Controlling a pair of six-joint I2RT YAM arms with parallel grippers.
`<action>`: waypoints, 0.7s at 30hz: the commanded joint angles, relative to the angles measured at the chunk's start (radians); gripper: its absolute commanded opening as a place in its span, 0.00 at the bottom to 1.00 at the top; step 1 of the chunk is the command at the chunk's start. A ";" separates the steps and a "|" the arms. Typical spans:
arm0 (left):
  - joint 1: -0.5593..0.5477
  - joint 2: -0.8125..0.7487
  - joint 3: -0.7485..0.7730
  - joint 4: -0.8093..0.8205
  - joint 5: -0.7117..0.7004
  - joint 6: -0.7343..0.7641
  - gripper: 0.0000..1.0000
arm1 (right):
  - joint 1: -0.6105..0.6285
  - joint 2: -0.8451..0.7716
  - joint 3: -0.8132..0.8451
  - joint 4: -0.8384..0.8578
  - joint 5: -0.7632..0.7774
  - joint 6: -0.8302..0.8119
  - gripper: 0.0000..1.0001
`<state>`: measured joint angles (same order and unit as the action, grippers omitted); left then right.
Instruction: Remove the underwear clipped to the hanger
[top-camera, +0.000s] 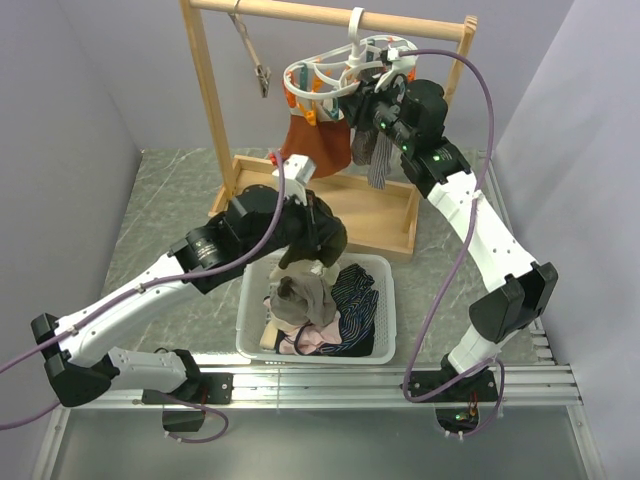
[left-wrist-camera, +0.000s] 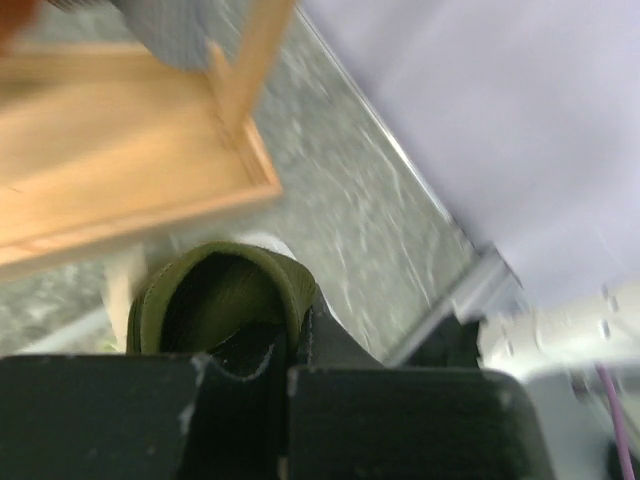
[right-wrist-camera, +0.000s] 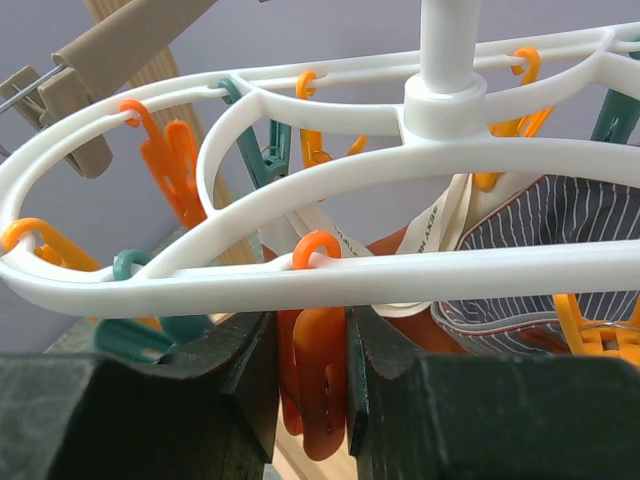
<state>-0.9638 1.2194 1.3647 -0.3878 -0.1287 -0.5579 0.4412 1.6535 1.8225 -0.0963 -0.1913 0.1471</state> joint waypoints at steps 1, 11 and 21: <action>-0.010 0.012 0.021 -0.063 0.243 0.027 0.01 | -0.002 -0.070 -0.012 0.078 -0.008 0.022 0.00; -0.082 0.088 0.039 -0.180 0.492 0.046 0.00 | -0.009 -0.067 -0.012 0.070 -0.014 0.031 0.00; -0.085 0.156 0.059 -0.336 0.133 0.072 0.00 | -0.013 -0.092 -0.042 0.064 -0.016 0.035 0.00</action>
<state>-1.0485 1.3384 1.3861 -0.6411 0.1806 -0.5083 0.4370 1.6264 1.7813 -0.0803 -0.2035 0.1715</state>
